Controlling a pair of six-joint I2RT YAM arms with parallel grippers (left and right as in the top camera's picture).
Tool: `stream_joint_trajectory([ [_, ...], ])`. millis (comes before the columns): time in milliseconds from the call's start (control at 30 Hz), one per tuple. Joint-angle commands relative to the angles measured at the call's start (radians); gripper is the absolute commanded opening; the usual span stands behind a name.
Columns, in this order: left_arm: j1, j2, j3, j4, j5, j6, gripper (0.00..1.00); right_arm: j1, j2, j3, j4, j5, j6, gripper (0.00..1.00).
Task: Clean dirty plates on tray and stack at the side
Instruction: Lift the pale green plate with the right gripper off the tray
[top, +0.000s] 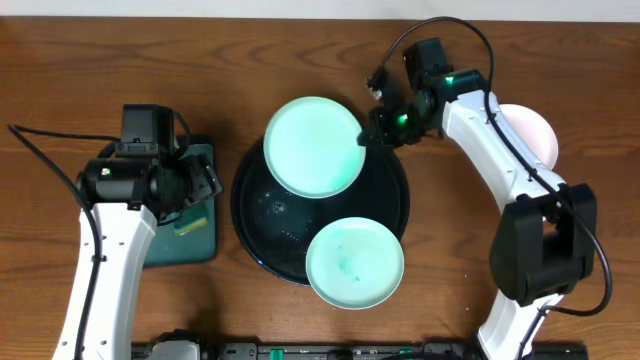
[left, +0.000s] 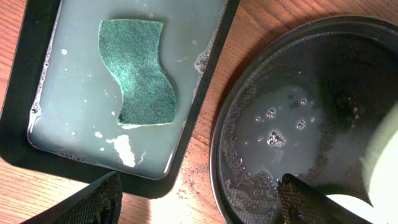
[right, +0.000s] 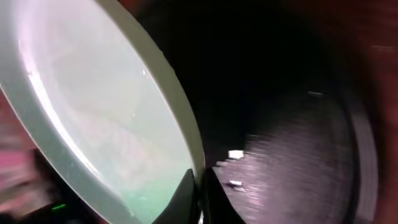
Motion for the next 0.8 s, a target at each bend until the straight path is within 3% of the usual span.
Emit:
stream_joint_trajectory([
  [0, -0.004, -0.002, 0.0, -0.005, -0.002, 0.009, 0.81, 0.032, -0.067, 0.016, -0.017, 0.286, -0.031, 0.01],
  [433, -0.004, -0.002, 0.0, -0.005, -0.002, 0.009, 0.81, 0.181, -0.243, 0.016, -0.055, 0.887, -0.048, 0.01],
  [767, -0.004, -0.002, 0.0, -0.005, -0.002, 0.009, 0.8, 0.362, -0.302, 0.016, -0.051, 1.359, -0.234, 0.01],
])
